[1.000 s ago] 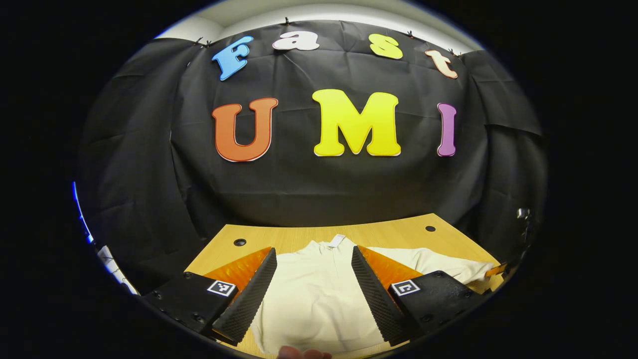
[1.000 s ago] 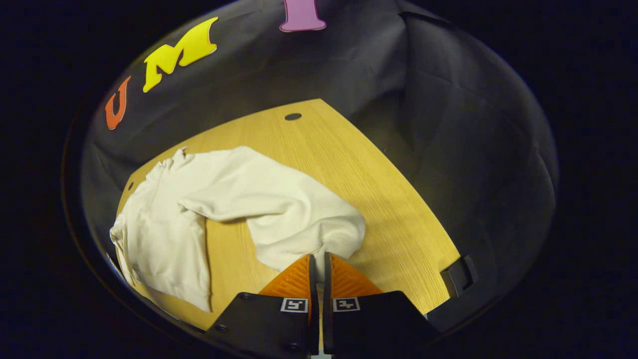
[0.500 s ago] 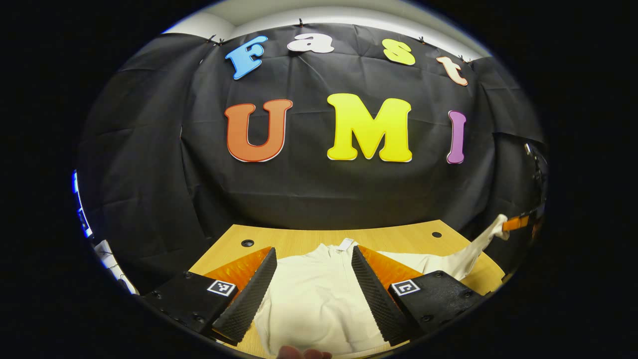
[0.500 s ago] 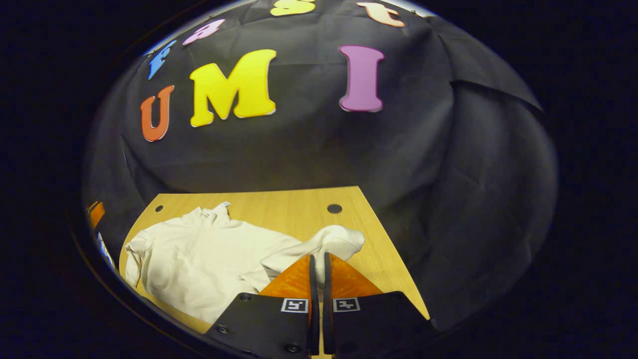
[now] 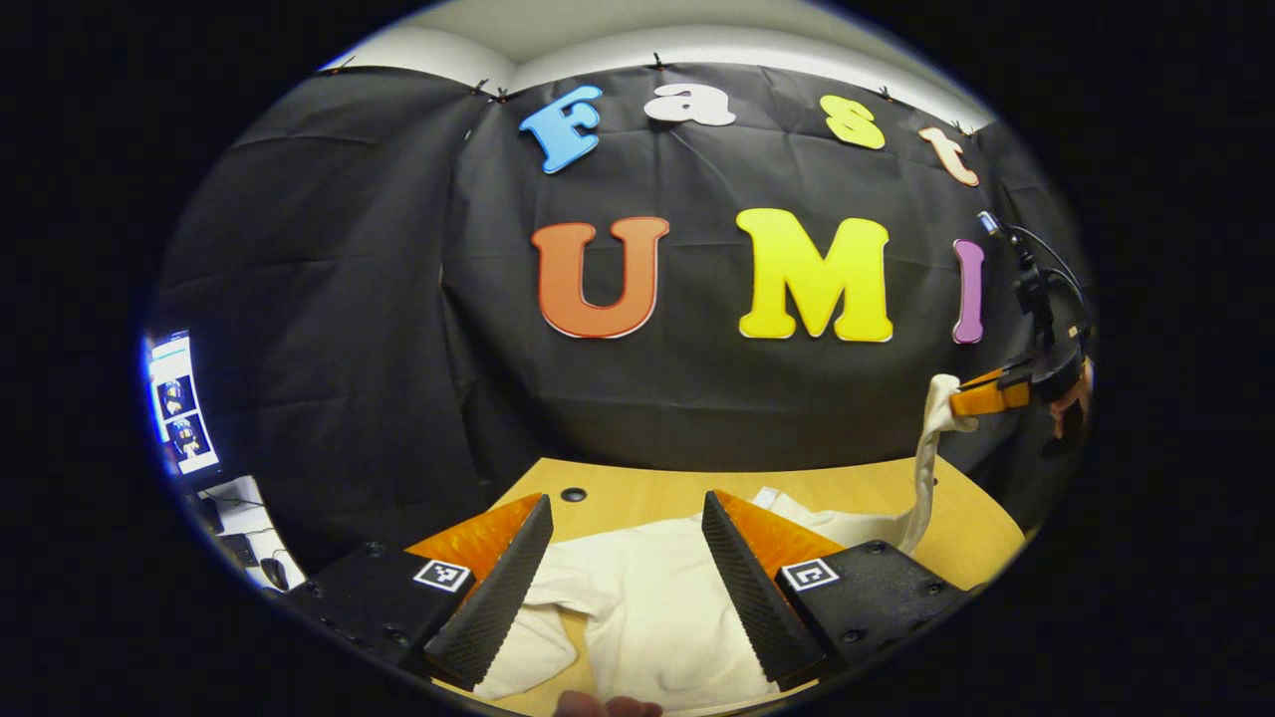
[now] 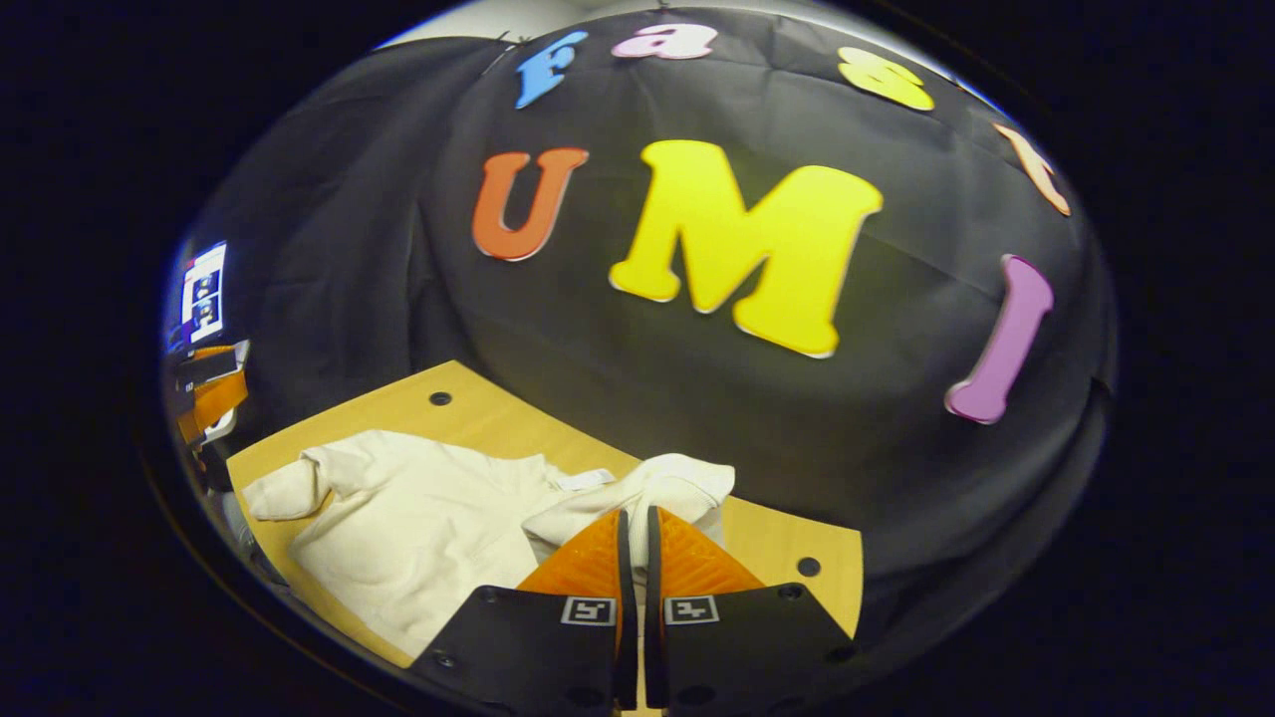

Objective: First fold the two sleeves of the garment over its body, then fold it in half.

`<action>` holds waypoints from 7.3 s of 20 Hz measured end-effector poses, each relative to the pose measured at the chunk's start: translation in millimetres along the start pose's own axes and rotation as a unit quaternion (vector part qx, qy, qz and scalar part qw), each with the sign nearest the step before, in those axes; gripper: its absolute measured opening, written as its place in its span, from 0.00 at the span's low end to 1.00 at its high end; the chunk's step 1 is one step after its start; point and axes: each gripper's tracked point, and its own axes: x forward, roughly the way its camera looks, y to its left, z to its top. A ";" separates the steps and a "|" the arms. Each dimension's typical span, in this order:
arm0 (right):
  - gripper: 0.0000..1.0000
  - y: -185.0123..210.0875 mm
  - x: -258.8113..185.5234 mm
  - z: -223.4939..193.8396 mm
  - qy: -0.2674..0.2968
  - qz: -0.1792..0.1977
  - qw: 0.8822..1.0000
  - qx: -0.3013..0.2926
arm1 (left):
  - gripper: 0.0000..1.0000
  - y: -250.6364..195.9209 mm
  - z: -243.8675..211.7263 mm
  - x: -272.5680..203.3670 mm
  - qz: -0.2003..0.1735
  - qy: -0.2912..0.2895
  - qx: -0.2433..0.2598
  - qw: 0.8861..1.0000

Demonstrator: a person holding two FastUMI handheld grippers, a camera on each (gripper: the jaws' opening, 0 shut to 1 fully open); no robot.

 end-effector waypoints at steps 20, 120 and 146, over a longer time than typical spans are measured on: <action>0.46 273.0 234.3 -89.9 0.119 0.221 0.963 -0.099 | 0.97 140.6 -92.1 -45.1 0.131 0.083 -0.016 0.988; 0.94 -60.2 -293.3 -184.0 -0.018 -0.219 0.944 0.246 | 0.47 -361.9 -195.7 111.0 -0.420 0.258 0.283 0.822; 0.94 29.7 -172.6 -155.7 0.022 -0.068 0.970 0.231 | 0.98 -95.3 -125.0 -11.7 -0.217 0.248 0.041 0.943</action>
